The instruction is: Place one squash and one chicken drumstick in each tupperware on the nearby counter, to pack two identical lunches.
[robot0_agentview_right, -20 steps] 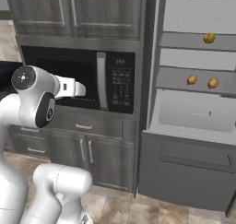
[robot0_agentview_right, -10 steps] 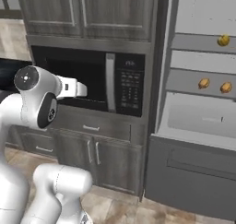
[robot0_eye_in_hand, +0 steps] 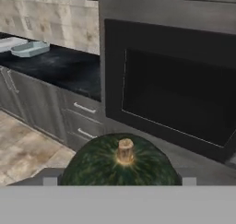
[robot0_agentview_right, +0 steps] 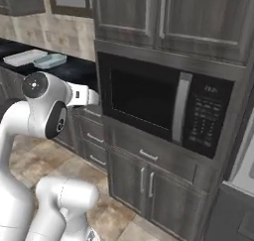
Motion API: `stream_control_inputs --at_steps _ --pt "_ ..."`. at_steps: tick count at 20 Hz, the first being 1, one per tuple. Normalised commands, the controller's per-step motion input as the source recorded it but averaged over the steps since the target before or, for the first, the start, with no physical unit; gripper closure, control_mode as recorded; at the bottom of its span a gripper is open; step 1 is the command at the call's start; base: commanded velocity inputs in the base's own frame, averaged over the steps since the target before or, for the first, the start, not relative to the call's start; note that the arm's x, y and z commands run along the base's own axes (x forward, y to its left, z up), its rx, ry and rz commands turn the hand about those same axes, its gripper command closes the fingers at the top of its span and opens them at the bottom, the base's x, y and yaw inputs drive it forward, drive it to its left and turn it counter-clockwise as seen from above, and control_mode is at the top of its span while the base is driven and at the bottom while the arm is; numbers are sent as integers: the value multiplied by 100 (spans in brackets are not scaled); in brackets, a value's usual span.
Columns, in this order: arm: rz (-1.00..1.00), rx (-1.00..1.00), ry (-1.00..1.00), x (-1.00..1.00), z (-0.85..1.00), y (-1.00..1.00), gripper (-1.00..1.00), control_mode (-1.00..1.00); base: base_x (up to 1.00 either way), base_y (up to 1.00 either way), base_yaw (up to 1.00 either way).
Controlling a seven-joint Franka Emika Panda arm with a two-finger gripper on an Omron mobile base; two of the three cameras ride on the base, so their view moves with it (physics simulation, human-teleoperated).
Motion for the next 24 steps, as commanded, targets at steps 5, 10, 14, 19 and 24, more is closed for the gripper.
stream_control_inputs --at_steps 5,10,14,19,24 --pt "0 0 0 0 0 0 100 100 78 58 61" --pt "0 0 0 0 0 0 100 100 100 46 46" --pt "0 0 0 0 0 0 100 100 100 31 28" --pt "0 0 0 0 0 0 100 100 100 5 18" --pt "0 0 0 0 0 0 100 100 100 0 12"
